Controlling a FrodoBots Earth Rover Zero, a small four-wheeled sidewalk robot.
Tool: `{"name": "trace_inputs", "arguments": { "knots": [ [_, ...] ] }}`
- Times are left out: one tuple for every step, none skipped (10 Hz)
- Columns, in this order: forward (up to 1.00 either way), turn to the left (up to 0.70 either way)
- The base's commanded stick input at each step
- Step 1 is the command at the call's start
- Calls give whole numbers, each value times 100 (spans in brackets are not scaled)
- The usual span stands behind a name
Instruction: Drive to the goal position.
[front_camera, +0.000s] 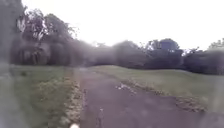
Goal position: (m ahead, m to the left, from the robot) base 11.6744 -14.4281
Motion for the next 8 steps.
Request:
{"name": "trace_inputs", "arguments": {
  "knots": [
    [85, 0],
    [85, 0],
    [85, 0],
    [85, 0],
    [85, 0],
    [85, 0],
    [85, 0],
    [85, 0]
  ]
}}
